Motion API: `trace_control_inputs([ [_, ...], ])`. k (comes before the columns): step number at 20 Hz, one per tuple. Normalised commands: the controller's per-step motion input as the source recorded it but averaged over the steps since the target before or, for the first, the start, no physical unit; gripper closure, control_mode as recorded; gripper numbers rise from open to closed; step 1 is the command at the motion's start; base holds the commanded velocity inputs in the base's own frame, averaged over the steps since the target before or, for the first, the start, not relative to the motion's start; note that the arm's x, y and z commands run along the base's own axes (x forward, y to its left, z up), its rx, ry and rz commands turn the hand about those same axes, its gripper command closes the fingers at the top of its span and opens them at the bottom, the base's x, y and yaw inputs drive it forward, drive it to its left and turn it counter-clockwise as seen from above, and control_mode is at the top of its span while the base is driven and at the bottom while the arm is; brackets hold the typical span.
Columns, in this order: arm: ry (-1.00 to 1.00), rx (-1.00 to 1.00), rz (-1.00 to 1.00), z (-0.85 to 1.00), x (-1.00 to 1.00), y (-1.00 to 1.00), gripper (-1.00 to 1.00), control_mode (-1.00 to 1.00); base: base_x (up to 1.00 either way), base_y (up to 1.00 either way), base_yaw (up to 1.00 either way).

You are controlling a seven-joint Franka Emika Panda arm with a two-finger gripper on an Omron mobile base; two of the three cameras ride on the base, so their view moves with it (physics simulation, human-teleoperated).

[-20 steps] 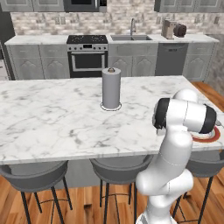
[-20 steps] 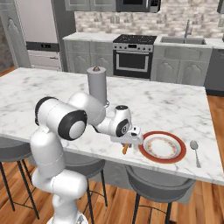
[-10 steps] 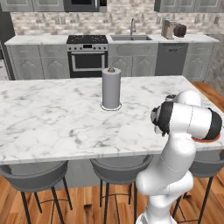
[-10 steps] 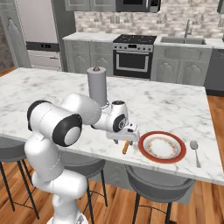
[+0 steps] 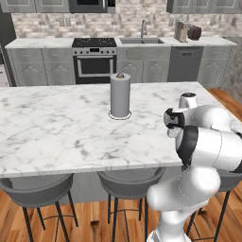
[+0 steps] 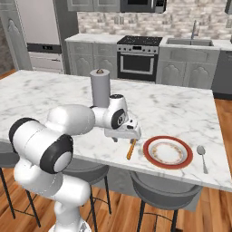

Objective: Take the fork and place it on the left side of the plate. Then take the spoon and place it on the right side of the plate. Make sure they're directly next to the plate.

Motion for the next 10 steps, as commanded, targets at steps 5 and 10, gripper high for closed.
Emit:
trace_control_inputs([
  [5,-0.05,0.00,0.00,0.67,-0.36,0.01,-1.00,-1.00,0.00,0.00,0.00],
  [10,-0.06,0.00,0.00,0.64,-0.41,0.00,-1.00,-1.00,0.00,0.00,0.00],
])
